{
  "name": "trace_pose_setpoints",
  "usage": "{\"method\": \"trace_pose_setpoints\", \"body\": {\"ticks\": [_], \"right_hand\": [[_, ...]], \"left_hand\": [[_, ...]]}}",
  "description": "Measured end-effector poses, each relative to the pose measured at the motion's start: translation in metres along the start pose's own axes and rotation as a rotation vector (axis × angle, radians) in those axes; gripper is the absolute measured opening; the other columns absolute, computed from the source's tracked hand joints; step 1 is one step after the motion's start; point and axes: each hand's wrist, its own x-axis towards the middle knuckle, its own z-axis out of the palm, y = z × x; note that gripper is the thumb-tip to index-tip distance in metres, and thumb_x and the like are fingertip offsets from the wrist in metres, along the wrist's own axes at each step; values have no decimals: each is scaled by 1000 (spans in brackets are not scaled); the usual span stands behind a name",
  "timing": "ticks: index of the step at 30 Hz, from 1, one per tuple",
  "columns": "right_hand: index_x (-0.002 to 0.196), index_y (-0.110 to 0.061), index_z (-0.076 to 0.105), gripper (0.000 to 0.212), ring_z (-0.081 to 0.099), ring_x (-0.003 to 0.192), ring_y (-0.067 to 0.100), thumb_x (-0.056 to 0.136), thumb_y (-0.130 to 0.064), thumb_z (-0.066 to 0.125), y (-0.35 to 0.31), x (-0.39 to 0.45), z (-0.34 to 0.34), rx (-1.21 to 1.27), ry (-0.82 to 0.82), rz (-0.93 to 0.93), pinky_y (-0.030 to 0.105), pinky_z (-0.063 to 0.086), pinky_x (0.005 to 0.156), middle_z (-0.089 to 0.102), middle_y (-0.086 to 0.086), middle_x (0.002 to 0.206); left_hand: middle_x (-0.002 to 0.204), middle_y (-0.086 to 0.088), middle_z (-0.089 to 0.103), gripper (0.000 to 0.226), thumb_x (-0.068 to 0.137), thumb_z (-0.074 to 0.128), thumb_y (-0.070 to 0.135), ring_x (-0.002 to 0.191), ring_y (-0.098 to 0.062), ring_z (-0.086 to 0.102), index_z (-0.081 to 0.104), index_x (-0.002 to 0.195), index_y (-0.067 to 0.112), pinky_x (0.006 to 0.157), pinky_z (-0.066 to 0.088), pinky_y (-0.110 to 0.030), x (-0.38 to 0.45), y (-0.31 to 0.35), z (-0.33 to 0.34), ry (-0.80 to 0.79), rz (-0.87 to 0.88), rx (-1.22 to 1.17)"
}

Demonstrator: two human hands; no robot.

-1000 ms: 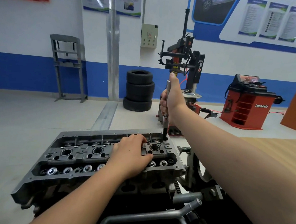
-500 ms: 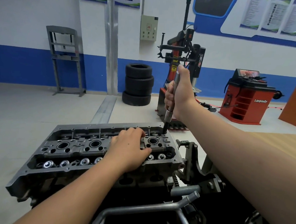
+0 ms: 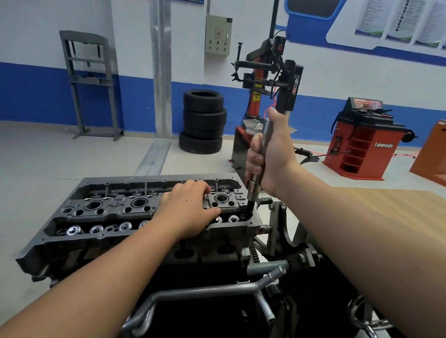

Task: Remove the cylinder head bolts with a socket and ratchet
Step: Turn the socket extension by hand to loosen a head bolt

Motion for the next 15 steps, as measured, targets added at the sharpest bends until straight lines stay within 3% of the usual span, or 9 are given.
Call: {"method": "trace_pose_setpoints", "body": {"ticks": [15], "right_hand": [[48, -19, 40, 67, 22, 41, 14, 82, -77, 43, 0, 2, 6, 11, -17, -116, 24, 21, 44, 29, -2, 46]], "left_hand": [[135, 8, 54, 56, 90, 61, 62, 127, -19, 48, 50, 135, 32, 103, 39, -44, -1, -1, 0, 4, 9, 8]]}}
